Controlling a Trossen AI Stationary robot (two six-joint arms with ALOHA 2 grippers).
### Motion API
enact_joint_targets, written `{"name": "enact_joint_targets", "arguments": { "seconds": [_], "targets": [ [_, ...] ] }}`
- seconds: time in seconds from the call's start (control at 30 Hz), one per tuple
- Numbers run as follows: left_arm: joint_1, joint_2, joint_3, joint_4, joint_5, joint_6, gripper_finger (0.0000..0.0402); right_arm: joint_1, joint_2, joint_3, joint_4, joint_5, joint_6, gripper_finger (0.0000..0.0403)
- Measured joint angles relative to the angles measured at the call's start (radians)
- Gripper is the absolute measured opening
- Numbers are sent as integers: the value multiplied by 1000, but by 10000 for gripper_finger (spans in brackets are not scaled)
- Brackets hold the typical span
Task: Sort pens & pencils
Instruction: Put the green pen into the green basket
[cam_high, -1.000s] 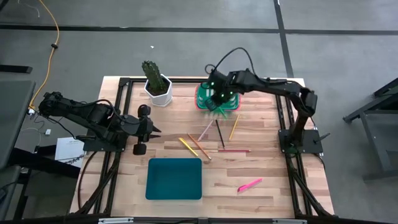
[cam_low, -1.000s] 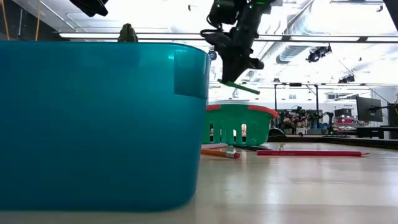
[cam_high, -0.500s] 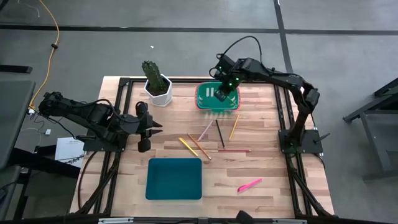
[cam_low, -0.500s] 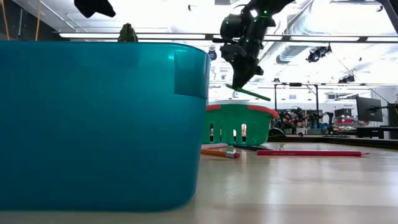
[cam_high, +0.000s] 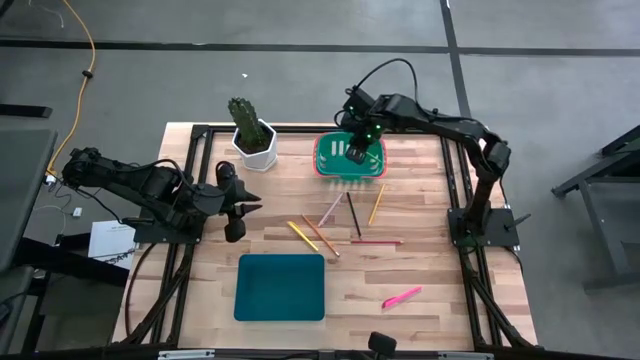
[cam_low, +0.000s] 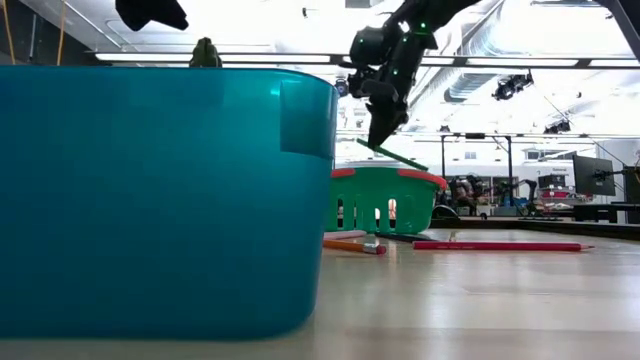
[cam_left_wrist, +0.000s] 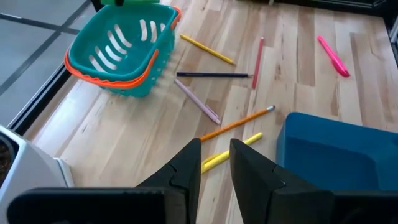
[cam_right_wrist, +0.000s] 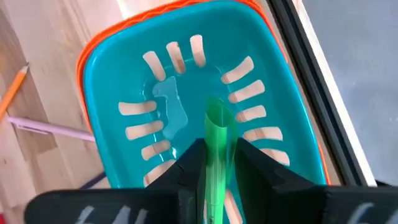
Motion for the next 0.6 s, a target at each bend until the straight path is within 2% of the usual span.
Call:
{"name": "enact_joint_targets", "arguments": {
  "seconds": [0.43,0.6],
  "targets": [
    [0,0,0,0,0,-15,72,3,79,0,29,-22,-71,54],
    [0,0,0,-1,0,-15,72,9,79,0,71,-48,-97,72]
  ]
}}
